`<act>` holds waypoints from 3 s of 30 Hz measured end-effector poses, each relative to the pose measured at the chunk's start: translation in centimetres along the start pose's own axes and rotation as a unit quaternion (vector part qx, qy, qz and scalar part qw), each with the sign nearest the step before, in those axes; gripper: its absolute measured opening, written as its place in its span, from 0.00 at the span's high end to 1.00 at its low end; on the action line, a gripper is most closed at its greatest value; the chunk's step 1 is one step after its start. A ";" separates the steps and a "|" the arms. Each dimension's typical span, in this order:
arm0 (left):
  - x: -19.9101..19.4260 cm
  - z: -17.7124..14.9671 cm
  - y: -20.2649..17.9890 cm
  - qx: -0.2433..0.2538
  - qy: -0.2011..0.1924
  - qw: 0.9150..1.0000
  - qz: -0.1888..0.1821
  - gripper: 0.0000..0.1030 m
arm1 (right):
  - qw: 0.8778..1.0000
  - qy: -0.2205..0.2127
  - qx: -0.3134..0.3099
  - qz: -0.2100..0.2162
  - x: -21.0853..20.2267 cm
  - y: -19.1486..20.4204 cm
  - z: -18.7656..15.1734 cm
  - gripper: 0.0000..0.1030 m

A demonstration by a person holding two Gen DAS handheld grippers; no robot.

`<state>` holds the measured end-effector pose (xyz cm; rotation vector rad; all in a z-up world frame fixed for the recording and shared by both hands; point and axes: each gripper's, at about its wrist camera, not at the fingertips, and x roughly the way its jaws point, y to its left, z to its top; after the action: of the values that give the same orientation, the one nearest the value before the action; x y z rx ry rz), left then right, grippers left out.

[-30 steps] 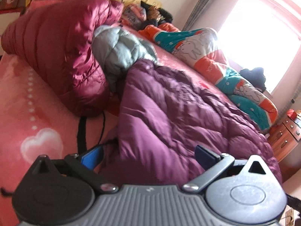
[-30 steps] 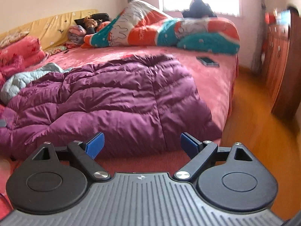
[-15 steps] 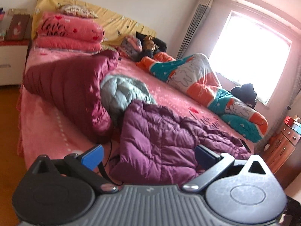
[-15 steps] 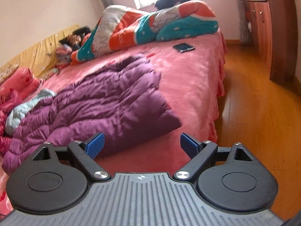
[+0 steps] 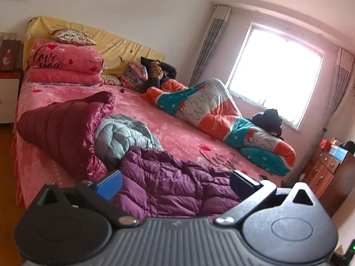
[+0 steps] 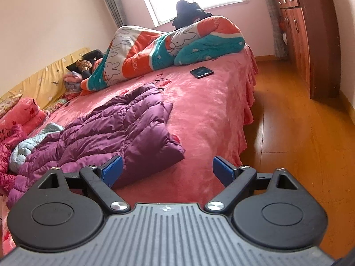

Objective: Fold large clothes

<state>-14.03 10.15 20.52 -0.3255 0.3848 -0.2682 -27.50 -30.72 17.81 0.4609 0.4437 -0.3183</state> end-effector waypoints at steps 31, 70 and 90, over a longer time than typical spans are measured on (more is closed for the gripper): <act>27.3 -1.3 11.5 -0.061 0.262 0.961 -0.062 0.02 | 0.937 0.209 0.163 0.228 26.3 -6.3 10.4 0.00; 34.5 -0.1 5.4 -0.010 0.323 0.944 -0.066 0.62 | 0.956 0.273 0.000 0.104 26.2 11.6 12.2 0.44; 43.0 10.4 -3.9 0.052 0.194 0.966 -0.165 0.77 | 0.970 0.028 -0.239 0.020 22.5 19.3 20.2 0.57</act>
<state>27.88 -4.29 17.18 -0.2302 0.7004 -0.6817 6.10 -28.57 30.16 0.0065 0.5459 -0.1503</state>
